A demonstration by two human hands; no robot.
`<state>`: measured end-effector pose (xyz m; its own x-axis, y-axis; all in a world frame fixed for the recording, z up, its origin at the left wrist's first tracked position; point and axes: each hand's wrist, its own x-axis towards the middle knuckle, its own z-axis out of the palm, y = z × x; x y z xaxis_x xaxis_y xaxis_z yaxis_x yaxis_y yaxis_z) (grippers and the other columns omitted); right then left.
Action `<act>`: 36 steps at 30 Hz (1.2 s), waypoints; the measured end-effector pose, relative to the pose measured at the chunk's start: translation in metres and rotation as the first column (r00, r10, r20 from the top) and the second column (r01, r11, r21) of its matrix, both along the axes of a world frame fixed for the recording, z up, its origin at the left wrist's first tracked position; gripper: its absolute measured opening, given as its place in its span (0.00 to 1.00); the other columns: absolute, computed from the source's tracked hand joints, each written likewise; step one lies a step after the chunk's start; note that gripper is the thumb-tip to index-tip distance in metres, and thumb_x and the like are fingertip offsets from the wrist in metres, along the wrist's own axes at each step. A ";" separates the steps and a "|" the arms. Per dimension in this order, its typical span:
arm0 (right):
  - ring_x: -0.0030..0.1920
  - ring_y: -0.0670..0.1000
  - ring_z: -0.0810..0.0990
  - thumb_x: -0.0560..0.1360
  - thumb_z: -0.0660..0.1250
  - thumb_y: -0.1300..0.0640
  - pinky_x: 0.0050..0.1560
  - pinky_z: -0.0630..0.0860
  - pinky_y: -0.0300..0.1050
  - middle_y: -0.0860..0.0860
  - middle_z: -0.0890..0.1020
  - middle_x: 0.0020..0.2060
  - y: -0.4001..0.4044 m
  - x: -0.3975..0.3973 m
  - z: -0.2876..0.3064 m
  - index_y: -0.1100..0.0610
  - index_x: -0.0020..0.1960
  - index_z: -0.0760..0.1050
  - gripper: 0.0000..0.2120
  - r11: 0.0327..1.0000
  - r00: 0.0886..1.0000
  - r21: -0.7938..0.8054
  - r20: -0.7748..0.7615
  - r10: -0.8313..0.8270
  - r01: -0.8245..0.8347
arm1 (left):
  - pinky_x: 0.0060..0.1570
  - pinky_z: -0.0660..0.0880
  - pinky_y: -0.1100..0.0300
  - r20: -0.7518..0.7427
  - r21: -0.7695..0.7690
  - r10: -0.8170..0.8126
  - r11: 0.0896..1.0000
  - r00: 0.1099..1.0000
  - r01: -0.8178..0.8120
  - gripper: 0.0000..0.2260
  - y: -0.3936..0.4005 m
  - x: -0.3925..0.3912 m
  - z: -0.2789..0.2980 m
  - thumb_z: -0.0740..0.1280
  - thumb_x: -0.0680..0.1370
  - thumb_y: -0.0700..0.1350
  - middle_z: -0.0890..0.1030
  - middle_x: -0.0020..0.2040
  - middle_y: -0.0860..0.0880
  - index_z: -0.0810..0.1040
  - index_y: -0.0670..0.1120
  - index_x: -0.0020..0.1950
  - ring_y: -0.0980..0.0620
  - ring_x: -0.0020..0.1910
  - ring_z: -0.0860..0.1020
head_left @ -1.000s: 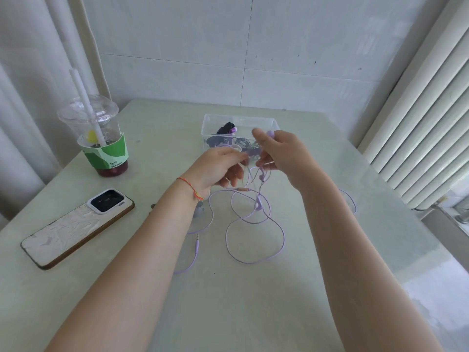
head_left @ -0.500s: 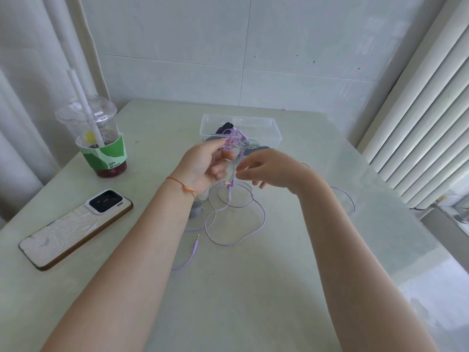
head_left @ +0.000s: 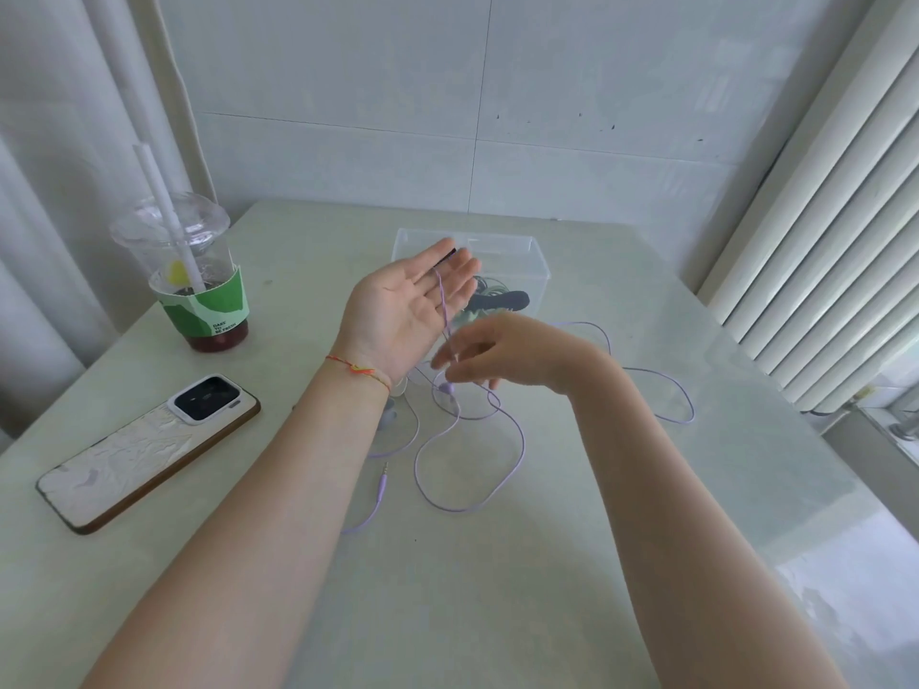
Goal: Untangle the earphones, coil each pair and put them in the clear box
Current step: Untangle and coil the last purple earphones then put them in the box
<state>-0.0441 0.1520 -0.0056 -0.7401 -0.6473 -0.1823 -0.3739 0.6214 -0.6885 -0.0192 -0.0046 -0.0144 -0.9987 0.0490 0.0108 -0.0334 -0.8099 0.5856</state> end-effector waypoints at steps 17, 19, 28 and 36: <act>0.25 0.51 0.67 0.79 0.63 0.49 0.33 0.68 0.43 0.45 0.68 0.20 0.019 -0.006 0.015 0.58 0.37 0.70 0.17 0.959 0.966 -0.123 -0.010 -0.257 0.254 | 0.41 0.71 0.64 -0.157 -0.829 0.023 0.541 0.987 -0.145 0.13 0.010 -0.003 -0.006 0.68 0.73 0.46 0.83 0.51 0.53 0.82 0.53 0.57 0.55 0.48 0.80; 0.28 0.50 0.65 0.76 0.67 0.56 0.31 0.66 0.42 0.45 0.71 0.22 0.018 -0.005 0.016 0.62 0.41 0.72 0.10 0.965 0.970 -0.109 -0.019 -0.242 0.238 | 0.43 0.73 0.63 -0.111 -0.841 -0.171 0.542 0.979 -0.001 0.19 0.009 0.000 -0.009 0.68 0.72 0.44 0.83 0.52 0.49 0.78 0.50 0.63 0.50 0.49 0.81; 0.26 0.50 0.73 0.73 0.64 0.64 0.31 0.72 0.39 0.53 0.76 0.28 0.024 -0.013 0.013 0.59 0.45 0.80 0.06 0.914 0.906 -0.081 -0.126 -0.404 0.397 | 0.33 0.67 0.60 0.116 -0.700 0.381 0.687 0.917 -0.197 0.32 -0.002 -0.013 -0.016 0.53 0.84 0.57 0.68 0.21 0.51 0.79 0.45 0.26 0.53 0.22 0.66; 0.26 0.52 0.77 0.81 0.56 0.48 0.29 0.75 0.42 0.53 0.79 0.28 0.029 -0.019 0.016 0.60 0.35 0.79 0.24 0.781 0.805 -0.226 0.032 -0.592 0.583 | 0.32 0.73 0.61 0.167 -0.475 0.295 0.861 0.941 -0.185 0.13 -0.010 -0.008 -0.012 0.59 0.81 0.42 0.77 0.26 0.49 0.79 0.40 0.43 0.53 0.24 0.73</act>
<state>-0.0626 0.1807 0.0108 -0.9931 -0.1040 -0.0547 -0.0142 0.5686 -0.8225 -0.0275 -0.0144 -0.0262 -0.9519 -0.2475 -0.1808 -0.0476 -0.4634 0.8849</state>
